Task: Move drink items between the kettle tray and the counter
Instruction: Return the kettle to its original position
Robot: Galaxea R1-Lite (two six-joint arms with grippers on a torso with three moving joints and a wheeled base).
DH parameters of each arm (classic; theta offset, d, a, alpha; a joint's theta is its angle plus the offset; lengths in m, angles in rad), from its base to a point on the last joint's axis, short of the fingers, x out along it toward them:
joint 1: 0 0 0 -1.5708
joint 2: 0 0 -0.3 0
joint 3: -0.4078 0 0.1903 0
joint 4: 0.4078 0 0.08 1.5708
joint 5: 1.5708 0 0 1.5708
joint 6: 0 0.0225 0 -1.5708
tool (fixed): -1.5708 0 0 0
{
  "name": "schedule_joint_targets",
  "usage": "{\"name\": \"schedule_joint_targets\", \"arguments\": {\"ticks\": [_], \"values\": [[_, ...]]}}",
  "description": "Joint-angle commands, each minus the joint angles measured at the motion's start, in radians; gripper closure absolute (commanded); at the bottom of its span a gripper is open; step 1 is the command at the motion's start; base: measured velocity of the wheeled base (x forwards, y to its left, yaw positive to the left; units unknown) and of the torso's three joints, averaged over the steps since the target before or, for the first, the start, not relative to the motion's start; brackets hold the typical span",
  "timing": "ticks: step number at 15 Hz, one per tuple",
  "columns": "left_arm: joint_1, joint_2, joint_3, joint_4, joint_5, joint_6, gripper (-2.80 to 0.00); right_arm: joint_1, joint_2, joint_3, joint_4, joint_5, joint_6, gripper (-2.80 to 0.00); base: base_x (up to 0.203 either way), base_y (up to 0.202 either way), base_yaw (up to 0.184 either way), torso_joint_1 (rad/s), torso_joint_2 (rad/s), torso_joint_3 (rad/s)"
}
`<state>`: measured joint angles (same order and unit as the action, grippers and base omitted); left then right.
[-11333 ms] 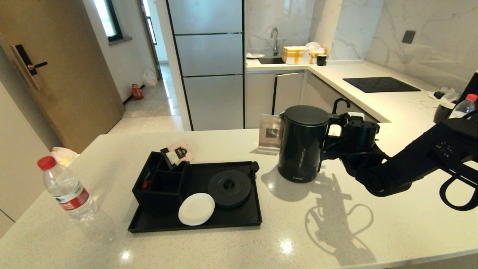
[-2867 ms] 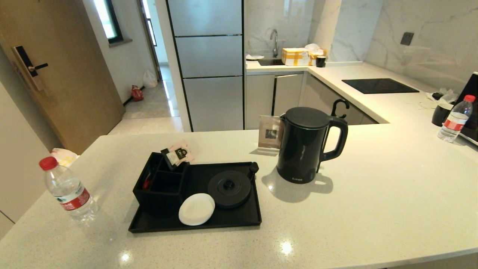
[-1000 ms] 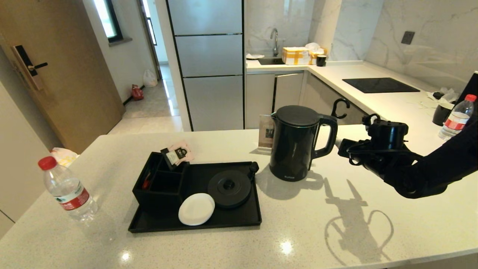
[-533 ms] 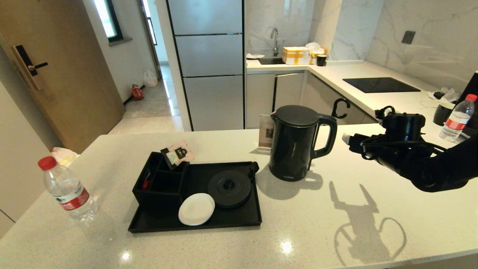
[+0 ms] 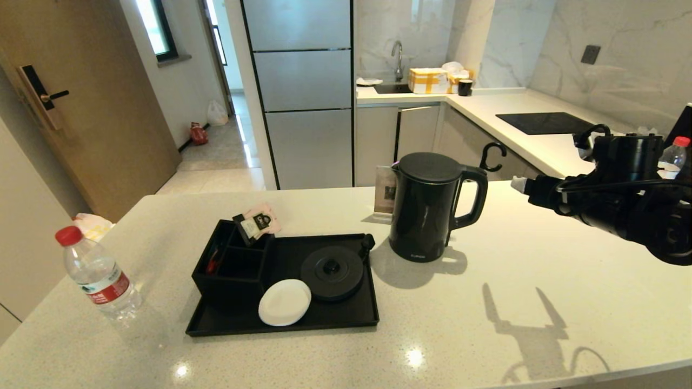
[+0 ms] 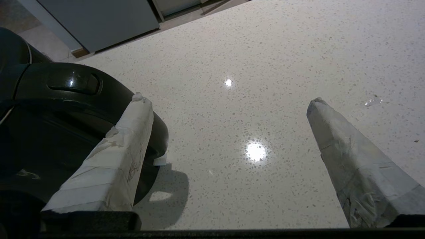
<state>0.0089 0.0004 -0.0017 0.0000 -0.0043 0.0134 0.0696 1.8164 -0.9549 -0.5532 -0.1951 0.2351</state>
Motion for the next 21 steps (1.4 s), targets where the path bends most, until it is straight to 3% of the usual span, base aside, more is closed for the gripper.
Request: {"name": "schedule_joint_targets", "arguments": {"ticks": [1,4,10,13,17,21], "values": [[0.0,-0.002,0.0,-0.002,0.0,0.0,0.0,0.005,-0.025,0.004,0.002,0.004,0.001,-2.8,0.0,0.0,0.0,0.0,0.0,0.0],[0.0,-0.002,0.0,-0.002,0.0,0.0,0.0,0.073,-0.095,0.054,0.076,0.114,0.001,-2.8,0.0,0.0,0.0,0.0,0.0,0.0],[0.0,-0.002,0.0,-0.002,0.0,0.0,0.0,0.164,-0.007,0.083,0.009,0.102,-0.001,-2.8,0.0,0.0,0.0,0.0,0.0,0.0],[0.0,-0.002,0.0,0.0,0.0,0.0,0.0,0.165,0.093,0.068,-0.026,0.087,0.001,-2.8,0.0,0.0,0.0,0.0,0.0,0.0],[0.0,-0.002,0.0,-0.002,0.0,0.0,0.0,0.131,0.257,0.045,-0.245,0.026,-0.042,-2.8,0.0,0.0,0.0,0.0,0.0,0.0],[0.0,-0.001,0.0,0.0,0.0,0.0,0.0,0.122,0.283,0.007,-0.254,0.02,-0.049,-2.8,0.0,0.0,0.0,0.0,0.0,0.0]]}}
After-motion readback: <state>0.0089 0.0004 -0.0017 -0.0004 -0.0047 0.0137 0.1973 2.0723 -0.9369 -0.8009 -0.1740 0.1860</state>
